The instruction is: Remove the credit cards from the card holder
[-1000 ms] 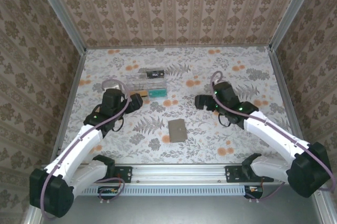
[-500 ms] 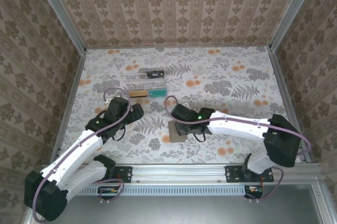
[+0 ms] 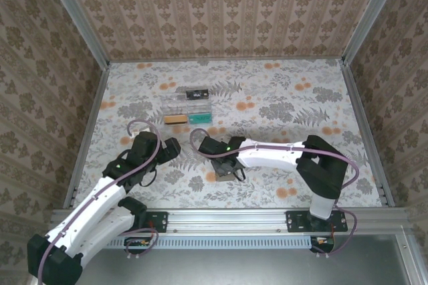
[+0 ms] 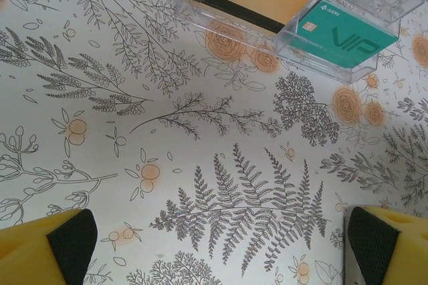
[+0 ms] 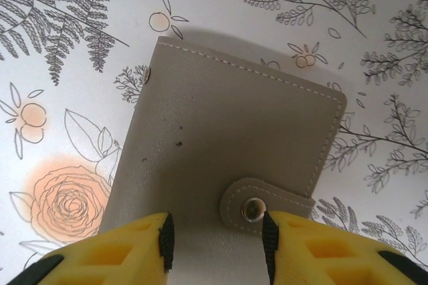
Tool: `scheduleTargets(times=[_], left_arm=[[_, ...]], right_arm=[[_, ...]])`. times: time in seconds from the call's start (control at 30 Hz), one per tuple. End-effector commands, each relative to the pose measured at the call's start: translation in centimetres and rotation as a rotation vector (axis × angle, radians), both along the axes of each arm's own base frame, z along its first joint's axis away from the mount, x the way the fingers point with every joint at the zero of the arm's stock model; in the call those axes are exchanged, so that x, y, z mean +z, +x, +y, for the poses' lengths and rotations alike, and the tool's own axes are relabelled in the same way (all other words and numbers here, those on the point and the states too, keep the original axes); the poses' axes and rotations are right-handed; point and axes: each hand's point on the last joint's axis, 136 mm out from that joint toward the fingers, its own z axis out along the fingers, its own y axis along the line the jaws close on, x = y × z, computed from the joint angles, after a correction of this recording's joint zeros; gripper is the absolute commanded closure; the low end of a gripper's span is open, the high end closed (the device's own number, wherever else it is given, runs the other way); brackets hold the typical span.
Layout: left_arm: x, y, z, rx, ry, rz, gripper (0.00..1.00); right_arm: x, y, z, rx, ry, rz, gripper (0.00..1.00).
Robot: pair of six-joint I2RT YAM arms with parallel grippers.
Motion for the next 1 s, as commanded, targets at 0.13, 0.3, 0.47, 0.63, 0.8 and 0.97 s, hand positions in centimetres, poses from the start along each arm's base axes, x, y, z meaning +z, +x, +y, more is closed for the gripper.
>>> scheduleTargets(times=[0.13,0.3,0.47,0.63,0.8,0.97], left_arm=[[-0.3,-0.6,-0.2,-0.016,-0.007,0.022,0.0],[0.2,-0.2,-0.5,-0.035,0.002,0.017,0.0],[0.4,0.2,-1.1,-0.045,-0.008,0.018,0.0],[0.8,0.6,-2.3,-0.082,-0.048,0.015,0.0],[1.5,1.3,-5.2,-0.156,-0.154,0.02,0.14],[1.5,2.0,-8.8,-0.231,-0.293,0.074,0.64]], right_arm=[[-1.5,0.2,-0.9,0.017,-0.097,0.002,0.51],[-1.8,0.2,-0.6,0.021,-0.083,0.004,0.67],[-1.5,0.3,-0.7,0.016,-0.069,0.0,0.89],[-0.1,0.6,-0.2,0.008,-0.01,-0.012,1.0],[2.1,1.2,0.9,0.008,0.093,-0.037,1.0],[3.1,1.9,1.4,-0.003,0.165,-0.055,1.0]])
